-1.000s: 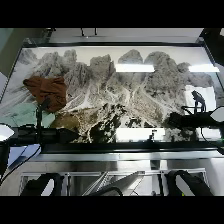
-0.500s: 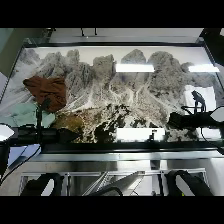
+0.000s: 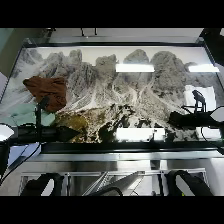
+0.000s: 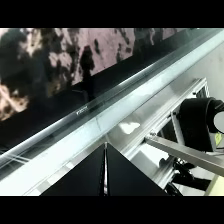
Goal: Fold the shirts.
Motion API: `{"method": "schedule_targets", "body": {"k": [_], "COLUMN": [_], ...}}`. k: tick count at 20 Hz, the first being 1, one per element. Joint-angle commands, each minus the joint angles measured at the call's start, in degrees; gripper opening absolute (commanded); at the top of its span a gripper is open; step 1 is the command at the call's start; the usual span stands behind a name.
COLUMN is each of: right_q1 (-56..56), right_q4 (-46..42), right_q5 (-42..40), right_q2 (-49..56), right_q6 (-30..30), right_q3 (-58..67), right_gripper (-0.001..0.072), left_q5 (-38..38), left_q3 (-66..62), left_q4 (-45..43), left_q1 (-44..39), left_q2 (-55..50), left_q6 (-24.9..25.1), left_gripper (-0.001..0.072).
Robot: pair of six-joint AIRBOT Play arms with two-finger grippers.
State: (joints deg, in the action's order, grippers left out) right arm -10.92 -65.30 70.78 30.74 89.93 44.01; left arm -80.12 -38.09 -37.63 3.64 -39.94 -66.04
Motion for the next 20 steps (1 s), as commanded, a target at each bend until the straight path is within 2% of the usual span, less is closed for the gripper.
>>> {"method": "schedule_targets", "body": {"k": [1,3,5,6,7,8,9,10,11,14,15,18,20], "right_q1": [-0.07,-0.07,-0.07,-0.04,-0.04,-0.04,-0.04,-0.07,-0.07,-0.07,-0.07,-0.07,-0.04], "right_q4": [0.11,1.42,2.62,2.86,2.82,2.80,2.71,2.54,2.51,2.54,2.54,2.54,2.56], "right_q5": [-0.13,-0.74,-2.73,-3.30,-3.34,-3.34,-3.37,-3.48,-3.56,-4.85,-5.77,-8.20,-8.44], "right_q2": [0.26,0.79,1.62,2.01,2.45,2.91,3.37,3.98,4.74,7.19,7.96,10.34,12.11], "right_q6": [0.04,0.02,0.00,-0.04,-0.04,-0.20,-0.20,-0.17,-0.20,-0.22,-0.26,-1.31,-2.38], "right_q3": [-0.02,-0.02,-0.02,-0.02,-0.02,-0.02,-0.02,-0.02,-0.02,-0.02,-0.02,-0.02,-0.02], "right_gripper": [0.0020,0.0020,0.0020,0.0022,0.0027,0.0083,0.0296,0.0464,0.0491,0.0493,0.0493,0.0493,0.0493], "left_q5": [4.31,9.46,17.35,18.62,18.69,18.40,18.08,17.70,17.57,17.79,18.62,19.80,19.71], "left_q3": [0.02,-0.50,-6.10,-10.25,-14.93,-19.26,-22.77,-25.94,-28.15,-33.57,-35.34,-39.93,-42.58], "left_q4": [0.46,1.55,-2.82,-5.73,-8.09,-9.77,-10.54,-10.93,-10.93,-11.72,-14.32,-21.44,-21.27], "left_q1": [-0.15,-0.85,1.05,3.17,6.29,9.38,12.59,16.06,19.17,26.14,26.88,25.86,24.30], "left_q2": [0.02,-0.04,-2.69,-5.33,-8.72,-12.26,-15.91,-19.93,-23.50,-35.08,-39.10,-49.86,-56.13], "left_q6": [-0.50,-0.46,-0.39,-0.44,-0.42,-0.48,-0.63,-0.61,-0.61,0.72,0.70,0.63,0.42], "left_gripper": [0.0014,0.0014,0.0014,0.0016,0.0104,0.0507,0.0700,0.0702,0.0701,0.0701,0.0701,0.0701,0.0701]}}
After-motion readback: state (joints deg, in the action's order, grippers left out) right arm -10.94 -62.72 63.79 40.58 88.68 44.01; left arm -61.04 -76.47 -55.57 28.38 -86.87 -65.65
